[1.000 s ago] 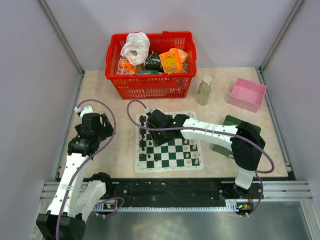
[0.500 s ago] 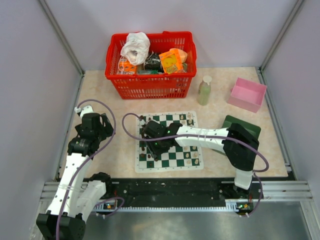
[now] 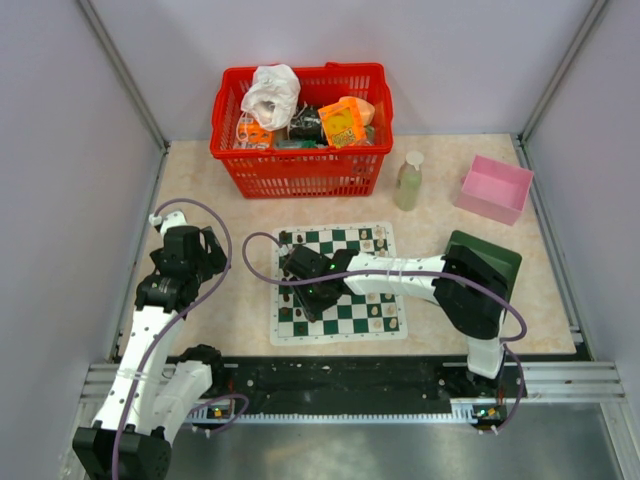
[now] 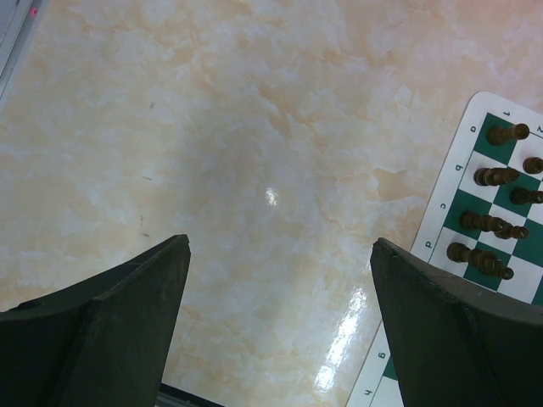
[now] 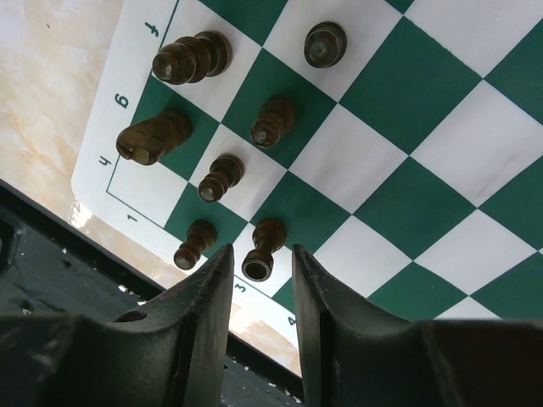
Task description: Set up the chess pieces on the board
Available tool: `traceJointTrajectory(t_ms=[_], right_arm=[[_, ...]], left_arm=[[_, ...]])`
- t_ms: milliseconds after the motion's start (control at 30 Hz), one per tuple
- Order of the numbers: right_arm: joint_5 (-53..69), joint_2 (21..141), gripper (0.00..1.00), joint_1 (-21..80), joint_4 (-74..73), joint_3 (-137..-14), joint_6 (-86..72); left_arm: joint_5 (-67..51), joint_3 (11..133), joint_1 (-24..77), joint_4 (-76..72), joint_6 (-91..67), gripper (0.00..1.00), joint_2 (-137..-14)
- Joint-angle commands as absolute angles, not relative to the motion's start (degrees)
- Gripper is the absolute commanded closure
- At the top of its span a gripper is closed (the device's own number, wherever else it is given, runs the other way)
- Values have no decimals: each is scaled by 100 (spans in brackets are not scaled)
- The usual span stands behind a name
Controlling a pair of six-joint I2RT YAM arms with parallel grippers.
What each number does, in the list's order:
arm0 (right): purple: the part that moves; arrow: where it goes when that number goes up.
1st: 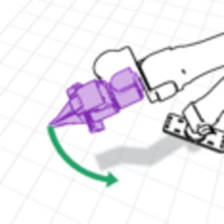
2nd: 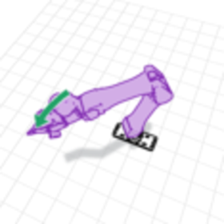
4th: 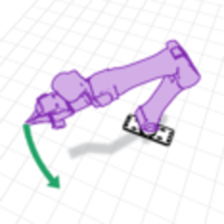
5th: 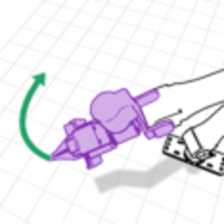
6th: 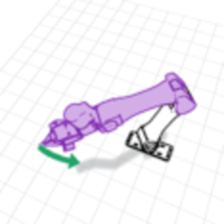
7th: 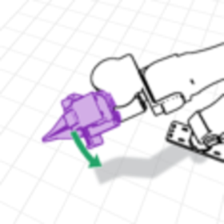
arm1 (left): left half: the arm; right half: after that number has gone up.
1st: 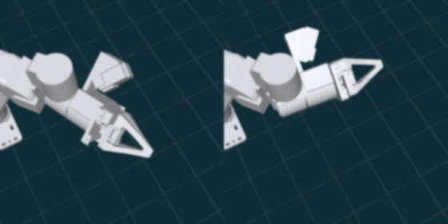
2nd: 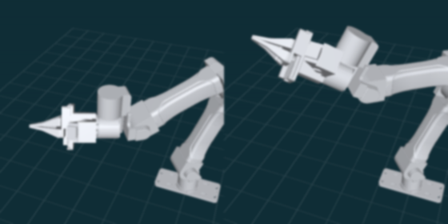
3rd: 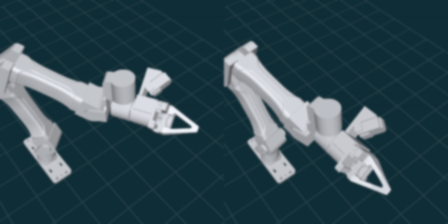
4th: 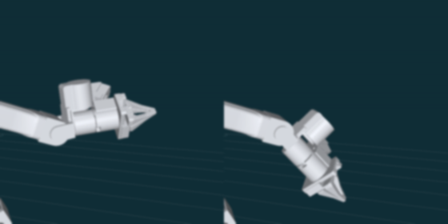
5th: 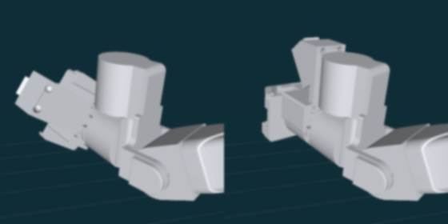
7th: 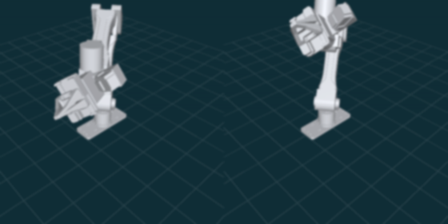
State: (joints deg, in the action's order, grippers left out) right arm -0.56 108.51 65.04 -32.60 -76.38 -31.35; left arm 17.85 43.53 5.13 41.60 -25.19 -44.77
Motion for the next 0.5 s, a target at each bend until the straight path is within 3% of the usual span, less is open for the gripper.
traceJointTrajectory(t_ms=[0, 100, 467], right_arm=[[-35, 10872, 68, 6565, -3182, -7602, -3173], [-35, 10863, 73, 6557, -3190, -7594, -3190], [-26, 10951, 70, 6565, -3270, -7629, -3147]], left_arm=[[1811, 4395, 519, 4069, -2522, 7, -4474], [1802, 4395, 519, 4069, -2522, 7, -4465], [1793, 4395, 519, 4061, -2522, 7, -4456]])
